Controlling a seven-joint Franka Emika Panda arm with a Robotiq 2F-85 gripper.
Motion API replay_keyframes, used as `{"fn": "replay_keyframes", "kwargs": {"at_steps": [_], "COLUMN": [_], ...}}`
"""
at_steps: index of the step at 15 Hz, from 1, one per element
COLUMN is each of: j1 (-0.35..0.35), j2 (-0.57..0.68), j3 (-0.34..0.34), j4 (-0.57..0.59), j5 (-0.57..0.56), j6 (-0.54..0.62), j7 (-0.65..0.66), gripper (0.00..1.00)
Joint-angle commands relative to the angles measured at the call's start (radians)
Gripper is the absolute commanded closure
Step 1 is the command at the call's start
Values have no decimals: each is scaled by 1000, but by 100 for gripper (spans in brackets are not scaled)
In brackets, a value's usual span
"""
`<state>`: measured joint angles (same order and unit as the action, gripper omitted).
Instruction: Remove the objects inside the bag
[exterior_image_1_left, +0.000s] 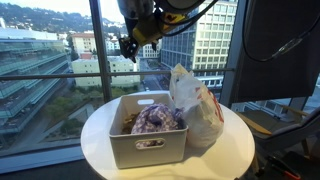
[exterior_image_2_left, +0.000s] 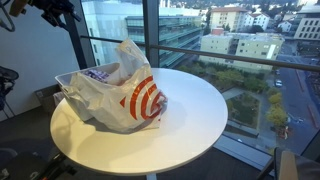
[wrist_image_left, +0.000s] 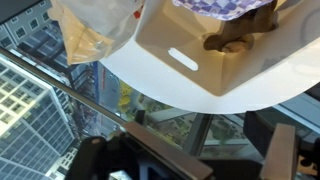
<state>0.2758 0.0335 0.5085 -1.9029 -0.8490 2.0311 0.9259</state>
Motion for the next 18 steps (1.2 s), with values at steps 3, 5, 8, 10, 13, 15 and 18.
{"fn": "replay_keyframes", "kwargs": {"at_steps": [3, 5, 8, 10, 13, 15, 18], "j1": [25, 16, 18, 16, 16, 17, 18], "j2": [-36, -57, -116, -157, -90, -80, -76], "j3": [-111, -140, -161, -167, -155, -157, -158], "j4": [12, -11, -71, -119, -57, -55, -55], "j5": [63, 106, 199, 257, 216, 216, 216], "j6": [-31, -4, 19, 47, -4, -4, -4], "j7": [95, 116, 153, 185, 149, 149, 149], "gripper": [0, 0, 0, 0, 0, 0, 0]}}
